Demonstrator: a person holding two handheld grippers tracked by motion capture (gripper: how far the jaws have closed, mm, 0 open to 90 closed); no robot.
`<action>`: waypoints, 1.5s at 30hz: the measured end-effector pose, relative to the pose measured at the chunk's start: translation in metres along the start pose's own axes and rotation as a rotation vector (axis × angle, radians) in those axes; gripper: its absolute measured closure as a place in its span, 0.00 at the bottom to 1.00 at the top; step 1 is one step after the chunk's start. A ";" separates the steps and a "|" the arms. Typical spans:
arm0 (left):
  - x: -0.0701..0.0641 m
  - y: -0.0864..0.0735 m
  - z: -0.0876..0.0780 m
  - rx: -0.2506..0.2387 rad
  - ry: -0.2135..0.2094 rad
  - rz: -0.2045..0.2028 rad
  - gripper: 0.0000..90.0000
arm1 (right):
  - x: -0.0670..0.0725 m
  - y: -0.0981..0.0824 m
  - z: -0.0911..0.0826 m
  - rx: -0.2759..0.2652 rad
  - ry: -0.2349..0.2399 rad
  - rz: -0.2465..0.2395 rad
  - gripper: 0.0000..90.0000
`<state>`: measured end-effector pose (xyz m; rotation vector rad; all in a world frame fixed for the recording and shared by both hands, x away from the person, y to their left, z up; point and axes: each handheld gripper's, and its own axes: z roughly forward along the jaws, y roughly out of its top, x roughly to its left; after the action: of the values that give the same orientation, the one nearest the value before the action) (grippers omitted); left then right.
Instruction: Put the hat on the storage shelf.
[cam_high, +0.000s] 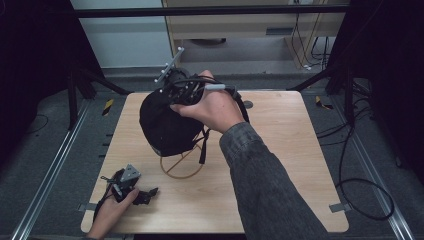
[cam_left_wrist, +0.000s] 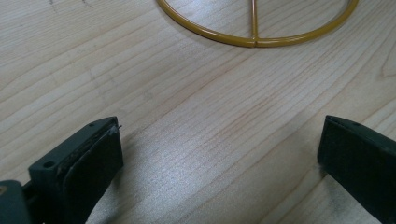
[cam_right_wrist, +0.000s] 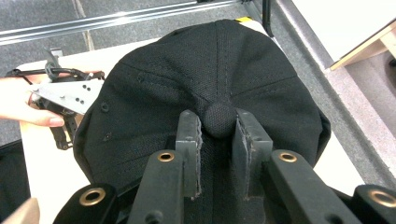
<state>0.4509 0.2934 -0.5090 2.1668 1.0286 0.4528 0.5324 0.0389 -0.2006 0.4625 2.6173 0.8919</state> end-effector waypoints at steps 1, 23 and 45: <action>0.000 0.000 0.000 0.000 0.000 0.000 0.00 | 0.000 0.000 0.000 0.000 0.000 0.000 0.82; 0.000 0.000 0.000 0.000 -0.001 0.000 0.00 | -0.001 0.003 0.025 0.037 0.008 0.010 0.82; 0.000 0.000 0.000 0.002 0.001 0.004 0.00 | -0.002 -0.003 0.038 0.059 0.017 0.030 0.79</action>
<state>0.4512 0.2937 -0.5089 2.1705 1.0258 0.4546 0.5492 0.0557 -0.2301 0.5123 2.6651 0.8335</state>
